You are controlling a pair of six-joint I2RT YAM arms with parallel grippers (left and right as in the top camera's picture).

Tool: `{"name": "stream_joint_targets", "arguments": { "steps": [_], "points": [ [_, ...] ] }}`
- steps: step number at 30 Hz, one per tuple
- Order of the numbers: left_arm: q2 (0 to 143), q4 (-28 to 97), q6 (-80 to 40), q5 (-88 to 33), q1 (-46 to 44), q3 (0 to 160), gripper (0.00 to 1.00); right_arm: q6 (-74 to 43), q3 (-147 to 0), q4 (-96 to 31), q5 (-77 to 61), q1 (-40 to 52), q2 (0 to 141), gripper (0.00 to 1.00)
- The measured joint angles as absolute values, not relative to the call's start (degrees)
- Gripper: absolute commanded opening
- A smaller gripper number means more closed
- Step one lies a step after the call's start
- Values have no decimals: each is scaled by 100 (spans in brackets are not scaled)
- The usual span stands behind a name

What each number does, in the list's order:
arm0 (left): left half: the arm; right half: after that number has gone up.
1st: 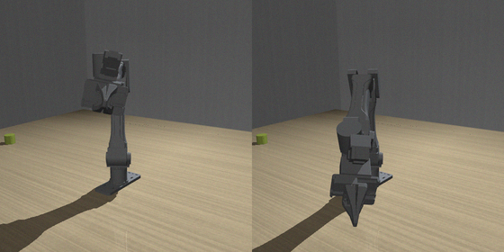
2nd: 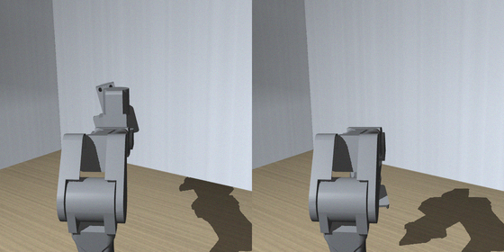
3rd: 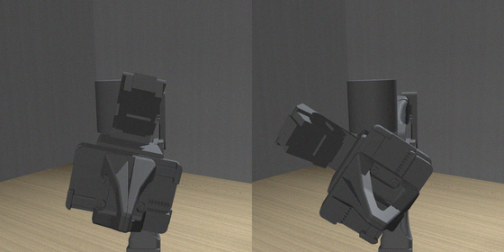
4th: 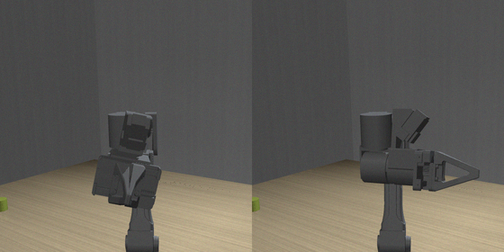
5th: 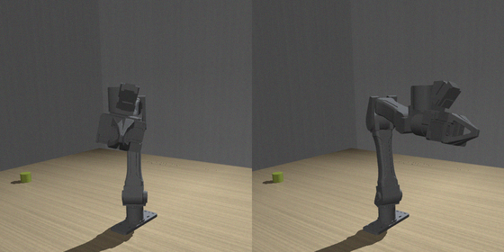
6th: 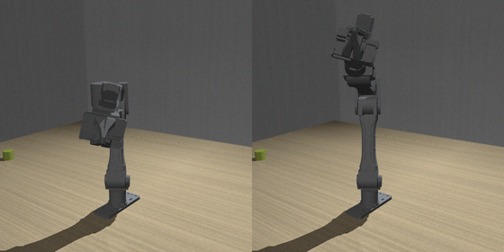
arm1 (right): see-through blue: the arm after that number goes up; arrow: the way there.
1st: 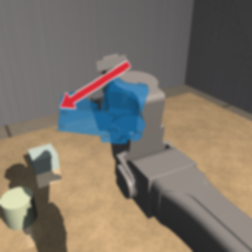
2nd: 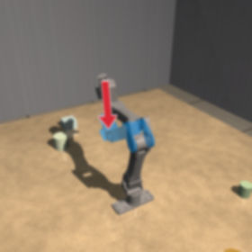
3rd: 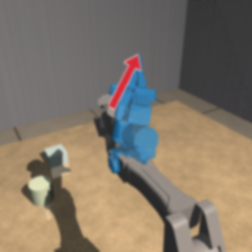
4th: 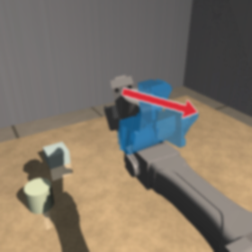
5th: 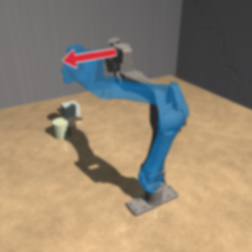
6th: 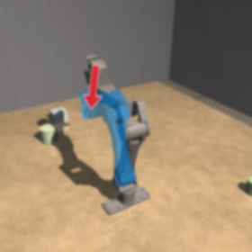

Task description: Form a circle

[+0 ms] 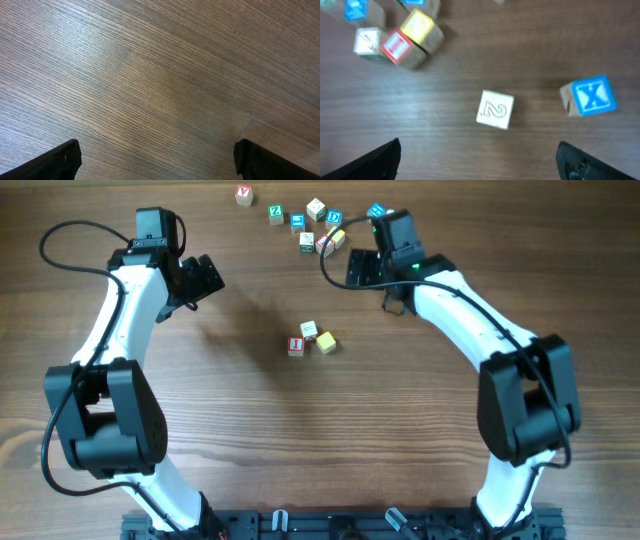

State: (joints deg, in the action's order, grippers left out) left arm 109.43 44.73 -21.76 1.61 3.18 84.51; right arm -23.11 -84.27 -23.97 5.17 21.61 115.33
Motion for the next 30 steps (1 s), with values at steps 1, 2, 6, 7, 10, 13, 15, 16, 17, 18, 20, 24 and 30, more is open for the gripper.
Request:
{"name": "stream_joint_targets", "arguments": {
  "steps": [1,2,6,7,10,13,15,16,17,18,20,24,30],
  "points": [
    [10943,4475,-2176,158,318,8451,100,-2316,-8427,-2416,519,2171,11581,100],
    [10943,4475,-2176,158,318,8451,100,-2316,-8427,-2416,517,2171,11607,100],
    [10943,4475,-2176,158,318,8451,100,-2316,-8427,-2237,519,2169,11620,100],
    [10943,4473,-2176,158,318,8451,100,-2316,-8427,-2141,519,2169,11620,100],
    [10943,4473,-2176,158,318,8451,100,-2318,-8427,-1813,519,2169,11620,100],
    [10943,4475,-2176,161,318,8451,100,-2335,-8427,-1619,523,2169,11620,100],
    [10943,4475,-2176,161,318,8451,100,-2340,-8427,-1555,572,2169,11620,100],
    [10943,4473,-2176,161,318,8451,100,-2359,-8427,-1503,611,2169,11627,100],
    [10943,4475,-2176,161,318,8451,100,-2373,-8427,-1435,631,2169,11638,100],
    [10943,4475,-2176,161,318,8451,100,-2381,-8427,-1367,655,2169,11673,100],
    [10943,4475,-2176,158,318,8451,100,-2399,-8427,-1229,674,2169,11773,94],
    [10943,4475,-2176,161,318,8451,100,-2434,-8427,-1041,714,2169,12199,75],
    [10943,4475,-2176,161,318,8451,100,-2443,-8427,-1015,985,2169,12521,78]
  ]
}}
